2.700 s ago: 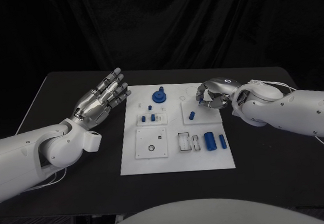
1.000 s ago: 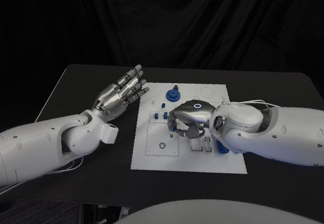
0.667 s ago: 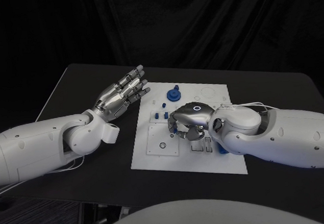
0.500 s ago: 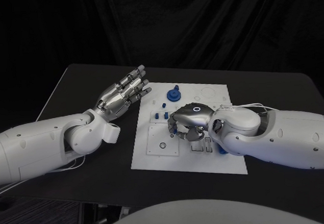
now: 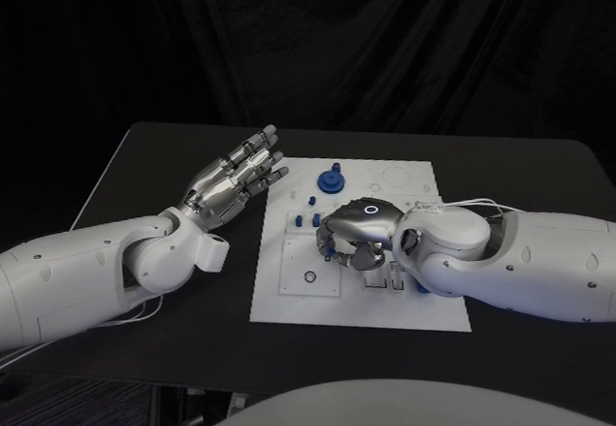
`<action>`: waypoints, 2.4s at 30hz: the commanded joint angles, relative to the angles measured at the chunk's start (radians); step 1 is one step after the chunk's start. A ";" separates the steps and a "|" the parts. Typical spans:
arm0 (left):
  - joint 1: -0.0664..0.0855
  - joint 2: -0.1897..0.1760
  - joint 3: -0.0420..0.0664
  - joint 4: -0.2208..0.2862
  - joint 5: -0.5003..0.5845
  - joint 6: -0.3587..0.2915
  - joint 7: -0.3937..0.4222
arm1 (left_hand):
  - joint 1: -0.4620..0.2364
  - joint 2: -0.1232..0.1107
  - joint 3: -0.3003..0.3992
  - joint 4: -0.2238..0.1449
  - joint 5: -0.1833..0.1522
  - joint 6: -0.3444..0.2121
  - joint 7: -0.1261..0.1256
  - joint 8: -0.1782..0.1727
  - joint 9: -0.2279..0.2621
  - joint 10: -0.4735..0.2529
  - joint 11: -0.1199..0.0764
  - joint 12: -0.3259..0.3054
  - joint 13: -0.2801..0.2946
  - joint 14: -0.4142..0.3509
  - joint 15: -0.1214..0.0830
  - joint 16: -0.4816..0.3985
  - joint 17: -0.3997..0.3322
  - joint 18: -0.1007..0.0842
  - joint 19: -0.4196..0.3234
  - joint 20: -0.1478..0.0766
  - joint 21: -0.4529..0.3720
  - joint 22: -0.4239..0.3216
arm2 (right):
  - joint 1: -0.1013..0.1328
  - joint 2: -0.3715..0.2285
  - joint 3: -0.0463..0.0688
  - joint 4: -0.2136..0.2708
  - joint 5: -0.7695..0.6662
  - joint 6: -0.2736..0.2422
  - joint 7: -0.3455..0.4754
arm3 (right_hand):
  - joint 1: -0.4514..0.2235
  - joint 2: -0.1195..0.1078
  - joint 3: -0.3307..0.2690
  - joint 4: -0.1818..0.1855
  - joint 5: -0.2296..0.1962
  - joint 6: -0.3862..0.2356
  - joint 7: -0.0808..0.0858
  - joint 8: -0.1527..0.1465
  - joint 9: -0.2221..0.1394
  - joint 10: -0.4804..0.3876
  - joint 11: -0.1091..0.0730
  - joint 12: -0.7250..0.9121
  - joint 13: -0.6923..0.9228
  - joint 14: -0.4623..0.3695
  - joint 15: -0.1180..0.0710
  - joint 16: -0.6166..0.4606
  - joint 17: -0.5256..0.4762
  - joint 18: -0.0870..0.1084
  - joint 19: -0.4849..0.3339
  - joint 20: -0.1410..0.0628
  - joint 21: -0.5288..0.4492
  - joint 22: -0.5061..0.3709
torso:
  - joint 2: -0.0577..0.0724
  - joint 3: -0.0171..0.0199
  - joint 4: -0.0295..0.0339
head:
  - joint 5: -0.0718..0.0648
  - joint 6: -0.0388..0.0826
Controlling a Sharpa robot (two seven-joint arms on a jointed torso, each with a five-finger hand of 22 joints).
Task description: Assemble the parts on the task board
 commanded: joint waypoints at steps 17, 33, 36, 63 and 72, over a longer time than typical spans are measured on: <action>-0.002 0.011 0.001 -0.009 0.003 0.023 0.014 | 0.005 0.002 0.001 -0.006 0.004 -0.002 0.008 0.001 0.001 0.003 0.005 -0.003 -0.002 0.001 0.005 -0.004 -0.001 0.018 -0.001 0.008 0.003 0.001 | -0.008 0.015 0.000 -0.011 0.022 0.005 -0.006 | -0.004 -0.009 0.005 -0.001 -0.004 0.005 -0.003 -0.005 0.001 0.009 -0.002 0.003 0.000 -0.008 0.001 -0.006 -0.004 0.000 -0.005 -0.001 -0.006 0.038 | 0.001 0.0001 0.0011 | -0.004 0.000; -0.003 0.014 0.001 -0.012 0.003 0.024 0.008 | 0.005 0.002 0.005 -0.009 0.005 -0.003 0.007 0.001 0.000 0.003 0.006 -0.003 -0.002 0.001 0.006 -0.004 -0.001 0.018 -0.001 0.008 0.003 0.001 | -0.014 0.019 0.000 -0.024 0.024 0.046 -0.027 | -0.003 -0.010 0.009 -0.005 -0.001 0.004 -0.002 -0.010 0.001 0.010 -0.002 -0.001 -0.002 -0.022 0.000 -0.014 -0.028 0.004 -0.021 -0.001 -0.022 0.032 | 0.000 -0.0006 -0.0003 | -0.001 0.000; -0.003 0.015 0.001 -0.012 0.003 0.025 0.006 | 0.005 0.002 0.005 -0.009 0.005 -0.003 0.007 0.001 0.000 0.003 0.006 -0.003 -0.002 0.001 0.006 -0.004 -0.001 0.018 -0.001 0.008 0.003 0.001 | -0.017 0.018 0.000 -0.025 0.025 0.048 -0.030 | -0.003 -0.010 0.011 -0.006 0.000 0.004 -0.002 -0.011 0.001 0.010 -0.002 -0.002 -0.003 -0.025 0.000 -0.016 -0.032 0.005 -0.025 -0.001 -0.024 0.032 | 0.000 -0.0003 -0.0003 | -0.001 0.000; -0.010 0.017 0.001 -0.016 0.003 0.028 0.000 | 0.003 0.005 0.016 -0.020 0.007 -0.001 0.010 0.001 0.001 0.003 0.010 -0.003 -0.002 0.001 0.009 -0.004 -0.001 0.019 0.000 0.012 0.003 0.002 | -0.021 0.027 0.000 -0.032 0.040 0.021 0.010 | -0.090 -0.038 -0.120 0.093 -0.180 -0.172 -0.046 -0.301 -0.139 -0.194 0.057 -0.056 -0.019 -0.087 0.058 -0.031 -0.113 0.009 -0.042 0.056 -0.157 -0.027 | 0.000 -0.0005 0.0003 | -0.009 0.000; -0.013 0.012 0.001 -0.014 0.003 0.026 0.001 | 0.002 0.004 0.020 -0.024 0.008 0.000 0.012 0.001 0.001 0.003 0.012 -0.003 -0.002 0.001 0.010 -0.004 -0.001 0.019 0.000 0.013 0.003 0.002 | -0.019 -0.005 0.001 -0.012 0.045 -0.020 0.010 | -0.057 -0.027 -0.158 0.093 -0.165 -0.159 -0.046 -0.324 -0.155 -0.245 0.065 -0.036 -0.010 -0.116 0.066 -0.034 -0.139 0.009 -0.041 0.062 -0.184 -0.033 | 0.001 -0.0003 0.0003 | -0.013 0.000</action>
